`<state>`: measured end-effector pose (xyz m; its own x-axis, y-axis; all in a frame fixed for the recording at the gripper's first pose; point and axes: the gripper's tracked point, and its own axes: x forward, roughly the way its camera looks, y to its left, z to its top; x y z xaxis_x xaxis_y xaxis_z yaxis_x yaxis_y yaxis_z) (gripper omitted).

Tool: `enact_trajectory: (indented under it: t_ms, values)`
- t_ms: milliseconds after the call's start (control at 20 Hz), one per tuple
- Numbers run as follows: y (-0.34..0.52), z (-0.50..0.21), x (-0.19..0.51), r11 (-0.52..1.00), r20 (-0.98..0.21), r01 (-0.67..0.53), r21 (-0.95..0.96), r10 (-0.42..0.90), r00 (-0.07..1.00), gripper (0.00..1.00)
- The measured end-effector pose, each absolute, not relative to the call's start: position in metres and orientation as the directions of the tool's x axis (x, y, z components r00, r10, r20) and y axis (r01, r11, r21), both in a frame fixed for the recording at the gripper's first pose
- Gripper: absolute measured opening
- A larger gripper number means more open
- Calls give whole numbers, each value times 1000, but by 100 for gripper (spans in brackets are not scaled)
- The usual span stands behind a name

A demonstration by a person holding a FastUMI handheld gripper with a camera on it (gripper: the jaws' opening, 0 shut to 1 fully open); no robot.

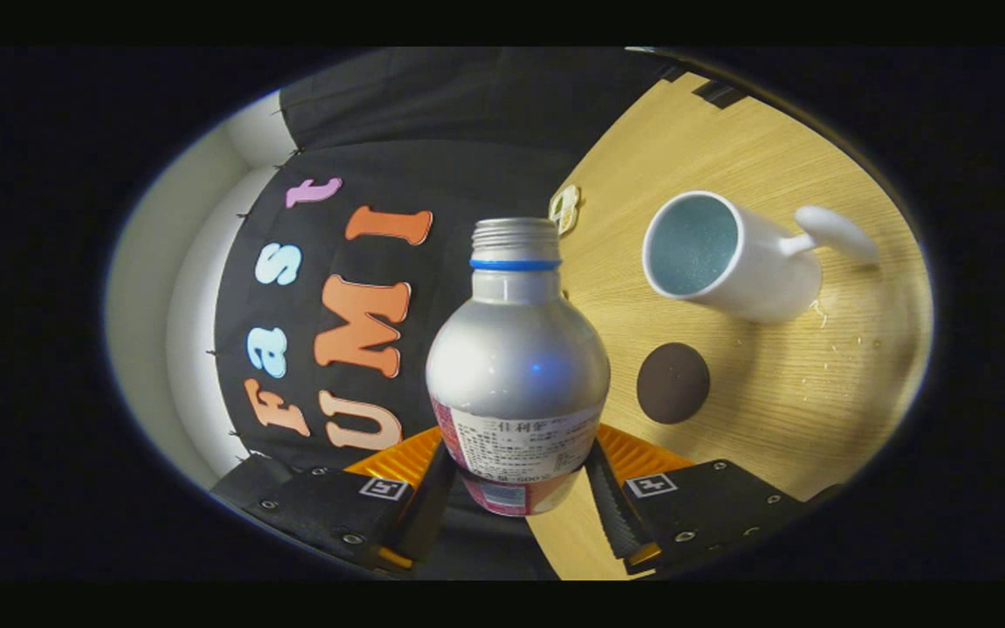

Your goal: Take the bottle from table, then pour the juice into the cup, finally place the bottle on the coaster

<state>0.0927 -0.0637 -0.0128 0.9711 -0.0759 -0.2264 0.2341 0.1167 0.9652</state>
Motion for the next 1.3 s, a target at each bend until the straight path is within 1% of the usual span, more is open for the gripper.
enact_trajectory:
  t_ms: [400, 850, 1300]
  values:
    - [-71, -10, 94, -48, -242, 239, 970, -77, 967, 75]
    - [-79, 8, 104, -215, -210, 191, 958, -74, 975, 75]
    - [-89, 13, 109, -292, -210, 180, 939, -75, 975, 75]
